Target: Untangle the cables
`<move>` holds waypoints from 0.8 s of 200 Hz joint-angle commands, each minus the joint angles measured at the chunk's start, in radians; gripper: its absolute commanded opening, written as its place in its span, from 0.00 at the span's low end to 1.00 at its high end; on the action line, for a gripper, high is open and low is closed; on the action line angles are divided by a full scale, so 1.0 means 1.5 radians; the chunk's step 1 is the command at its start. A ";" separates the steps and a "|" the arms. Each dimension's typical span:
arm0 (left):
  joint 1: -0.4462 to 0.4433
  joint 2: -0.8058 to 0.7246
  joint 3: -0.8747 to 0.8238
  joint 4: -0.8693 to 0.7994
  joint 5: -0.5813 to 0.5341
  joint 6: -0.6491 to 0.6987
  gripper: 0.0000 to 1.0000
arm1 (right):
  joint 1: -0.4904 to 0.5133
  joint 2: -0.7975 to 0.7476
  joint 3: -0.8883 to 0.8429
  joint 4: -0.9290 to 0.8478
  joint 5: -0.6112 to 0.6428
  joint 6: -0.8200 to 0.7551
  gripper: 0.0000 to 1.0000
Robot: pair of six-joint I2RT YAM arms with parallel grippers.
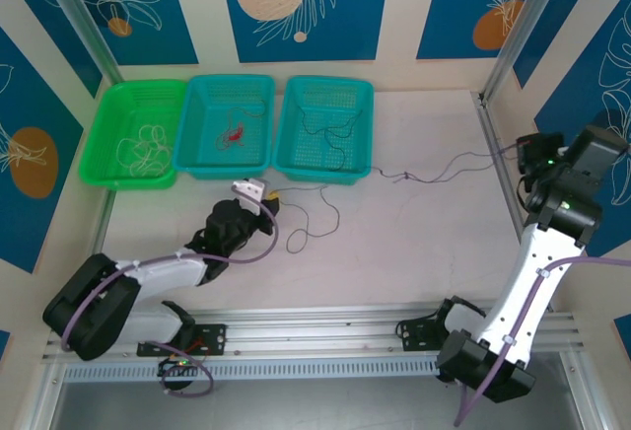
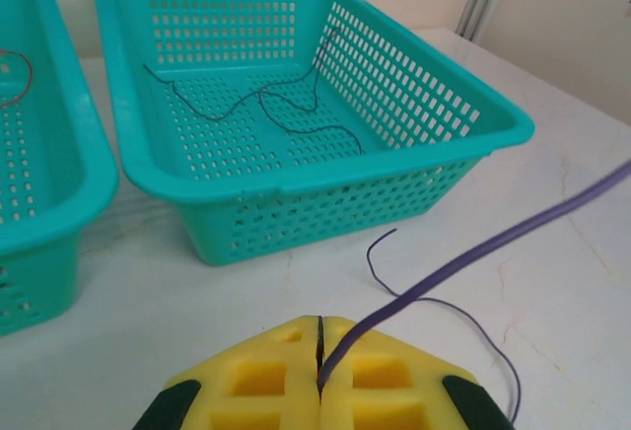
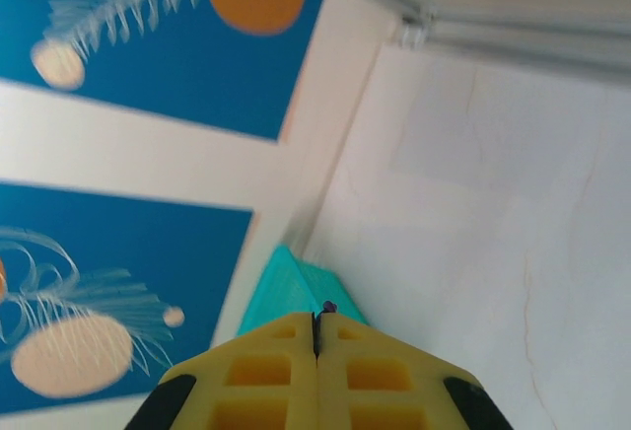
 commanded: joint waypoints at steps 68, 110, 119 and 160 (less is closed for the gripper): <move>0.238 -0.219 0.049 -0.444 -0.049 -0.138 0.00 | -0.151 -0.001 -0.080 0.062 -0.024 0.099 0.00; 0.261 -0.209 0.055 -0.469 -0.021 -0.147 0.00 | -0.174 0.011 -0.058 0.072 -0.035 0.087 0.00; 0.261 -0.209 0.048 -0.431 0.015 -0.143 0.00 | -0.164 0.017 -0.059 0.078 -0.063 0.080 0.00; 0.261 -0.230 0.113 -0.382 0.181 -0.140 0.00 | -0.052 -0.013 -0.104 0.063 -0.060 0.056 0.00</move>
